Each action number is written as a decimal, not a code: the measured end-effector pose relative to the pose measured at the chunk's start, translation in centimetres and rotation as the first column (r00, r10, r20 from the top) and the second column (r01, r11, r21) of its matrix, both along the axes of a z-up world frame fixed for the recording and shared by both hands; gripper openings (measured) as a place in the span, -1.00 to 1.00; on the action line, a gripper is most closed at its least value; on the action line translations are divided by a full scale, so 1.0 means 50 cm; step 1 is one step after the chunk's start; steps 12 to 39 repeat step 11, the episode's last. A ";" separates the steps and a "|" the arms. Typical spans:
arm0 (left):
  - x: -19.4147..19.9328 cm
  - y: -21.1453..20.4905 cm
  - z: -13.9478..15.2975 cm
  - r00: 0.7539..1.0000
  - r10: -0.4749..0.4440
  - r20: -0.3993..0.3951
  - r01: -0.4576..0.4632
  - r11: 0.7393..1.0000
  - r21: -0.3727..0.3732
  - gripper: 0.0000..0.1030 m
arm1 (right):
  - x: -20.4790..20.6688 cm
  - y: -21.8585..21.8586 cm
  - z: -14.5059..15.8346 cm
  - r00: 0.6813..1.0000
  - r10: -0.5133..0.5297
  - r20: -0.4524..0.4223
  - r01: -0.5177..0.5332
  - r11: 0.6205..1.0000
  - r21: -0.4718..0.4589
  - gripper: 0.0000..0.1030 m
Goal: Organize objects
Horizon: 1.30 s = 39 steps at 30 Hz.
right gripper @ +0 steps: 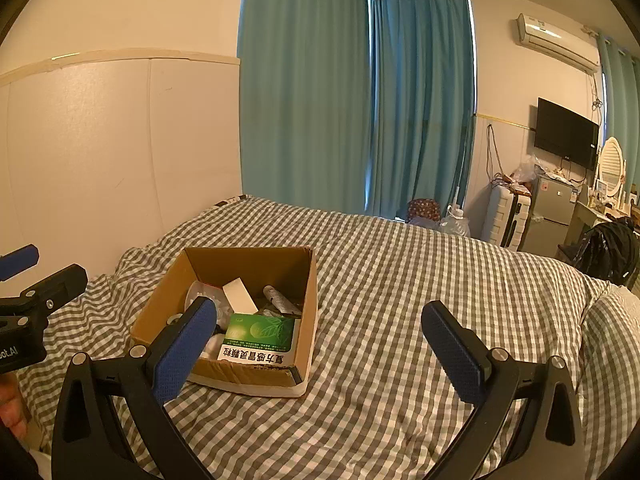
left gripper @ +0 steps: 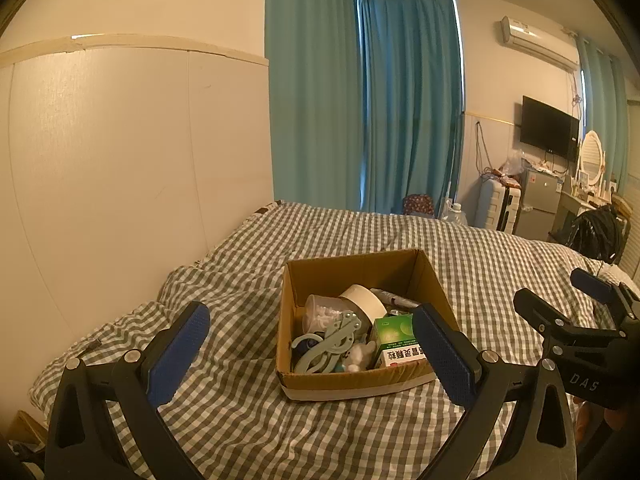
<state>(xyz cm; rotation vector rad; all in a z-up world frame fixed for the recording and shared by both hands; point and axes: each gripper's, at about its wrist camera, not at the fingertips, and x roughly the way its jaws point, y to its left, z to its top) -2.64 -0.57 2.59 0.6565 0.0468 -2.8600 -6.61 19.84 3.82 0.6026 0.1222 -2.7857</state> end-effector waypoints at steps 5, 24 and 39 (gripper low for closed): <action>0.001 -0.001 0.000 1.000 0.002 0.001 -0.002 1.000 -0.001 1.00 | 0.001 -0.001 -0.003 1.000 0.002 0.001 -0.002 1.000 0.001 0.99; 0.004 0.003 0.001 1.000 0.011 0.001 -0.011 1.000 -0.012 1.00 | 0.000 -0.002 -0.006 1.000 0.001 0.004 -0.001 1.000 0.002 0.99; 0.004 0.003 0.001 1.000 0.011 0.001 -0.011 1.000 -0.012 1.00 | 0.000 -0.002 -0.006 1.000 0.001 0.004 -0.001 1.000 0.002 0.99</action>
